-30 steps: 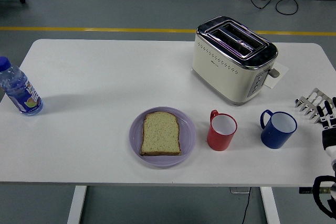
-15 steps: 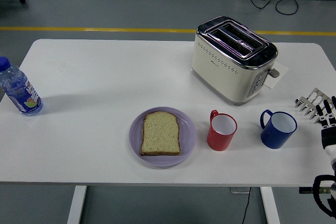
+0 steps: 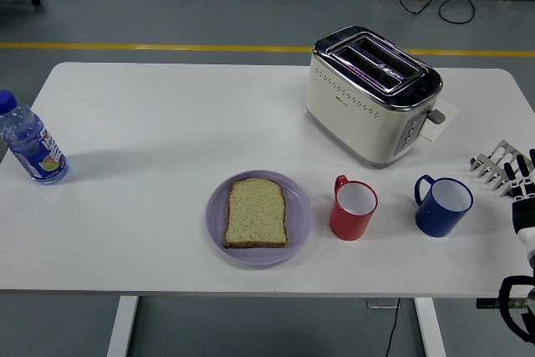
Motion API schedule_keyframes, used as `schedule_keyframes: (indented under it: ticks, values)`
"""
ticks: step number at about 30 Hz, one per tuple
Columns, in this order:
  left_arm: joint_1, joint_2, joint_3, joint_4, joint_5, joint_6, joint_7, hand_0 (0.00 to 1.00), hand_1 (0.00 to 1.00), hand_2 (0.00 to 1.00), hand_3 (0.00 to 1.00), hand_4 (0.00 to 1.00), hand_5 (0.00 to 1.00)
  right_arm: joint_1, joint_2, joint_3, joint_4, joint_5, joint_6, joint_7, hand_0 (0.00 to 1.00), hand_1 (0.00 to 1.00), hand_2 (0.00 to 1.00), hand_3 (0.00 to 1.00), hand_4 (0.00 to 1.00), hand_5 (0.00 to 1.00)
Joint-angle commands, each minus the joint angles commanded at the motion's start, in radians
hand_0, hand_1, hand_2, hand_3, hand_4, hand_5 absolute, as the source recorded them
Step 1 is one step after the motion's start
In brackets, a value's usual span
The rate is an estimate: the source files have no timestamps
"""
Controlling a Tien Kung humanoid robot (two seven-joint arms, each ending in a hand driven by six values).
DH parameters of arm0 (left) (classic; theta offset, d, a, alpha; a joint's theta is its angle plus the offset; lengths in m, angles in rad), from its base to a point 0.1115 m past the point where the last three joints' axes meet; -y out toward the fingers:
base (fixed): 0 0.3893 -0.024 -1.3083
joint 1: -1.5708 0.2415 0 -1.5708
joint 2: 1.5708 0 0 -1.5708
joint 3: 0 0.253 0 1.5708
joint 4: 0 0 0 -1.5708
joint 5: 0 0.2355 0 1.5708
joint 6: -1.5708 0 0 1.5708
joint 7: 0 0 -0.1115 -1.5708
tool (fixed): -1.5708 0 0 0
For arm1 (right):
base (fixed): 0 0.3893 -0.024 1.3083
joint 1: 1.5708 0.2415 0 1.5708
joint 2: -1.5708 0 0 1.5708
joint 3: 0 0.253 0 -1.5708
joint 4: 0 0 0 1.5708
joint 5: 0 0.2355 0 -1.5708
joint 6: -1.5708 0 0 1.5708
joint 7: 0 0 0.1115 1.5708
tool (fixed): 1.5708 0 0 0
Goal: Pick up the cup,pour liquid into bread,place the cup on the desk
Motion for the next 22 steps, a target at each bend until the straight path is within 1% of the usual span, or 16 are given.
schedule_keyframes:
  ticks: [10, 22]
  values:
    - [-0.004, 0.001, -0.002, -0.001, 0.004, 0.0, 0.0, 0.633, 0.64, 0.651, 0.503, 0.24, 0.862, 0.0, 0.003, 0.002, -0.005, 0.006, 0.004, -0.005, 0.672, 0.592, 0.67, 0.634, 0.593, 0.426]
    - [-0.004, 0.001, -0.003, -0.001, 0.002, 0.0, 0.0, 0.633, 0.641, 0.652, 0.503, 0.24, 0.862, 0.0, 0.001, 0.015, -0.01, 0.016, 0.024, -0.042, 0.671, 0.592, 0.67, 0.633, 0.593, 0.42]
